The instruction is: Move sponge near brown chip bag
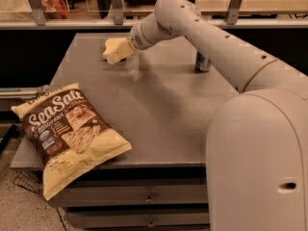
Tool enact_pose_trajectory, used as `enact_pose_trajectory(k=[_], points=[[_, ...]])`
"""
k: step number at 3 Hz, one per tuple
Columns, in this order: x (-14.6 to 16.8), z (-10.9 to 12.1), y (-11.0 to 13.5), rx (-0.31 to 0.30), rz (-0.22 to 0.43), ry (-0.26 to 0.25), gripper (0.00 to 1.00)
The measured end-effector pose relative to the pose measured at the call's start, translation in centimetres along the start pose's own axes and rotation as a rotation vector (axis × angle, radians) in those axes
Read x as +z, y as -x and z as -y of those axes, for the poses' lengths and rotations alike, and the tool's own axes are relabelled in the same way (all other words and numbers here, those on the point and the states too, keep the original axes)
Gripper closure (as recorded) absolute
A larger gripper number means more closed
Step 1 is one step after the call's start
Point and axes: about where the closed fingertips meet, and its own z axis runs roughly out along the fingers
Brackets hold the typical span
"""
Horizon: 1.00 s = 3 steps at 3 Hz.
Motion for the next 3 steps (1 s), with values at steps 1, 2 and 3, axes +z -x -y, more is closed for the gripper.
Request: enact_pose_trajectory(k=[1,2,3], points=[[0.93,0.81,-0.97,0.025,-0.019,-0.041,0.24],[0.90,1.00,-1.24,0.030,-0.020,-0.060,0.47],[-0.02,1.01,-0.63,0.021,0.001,-0.074,0.70]])
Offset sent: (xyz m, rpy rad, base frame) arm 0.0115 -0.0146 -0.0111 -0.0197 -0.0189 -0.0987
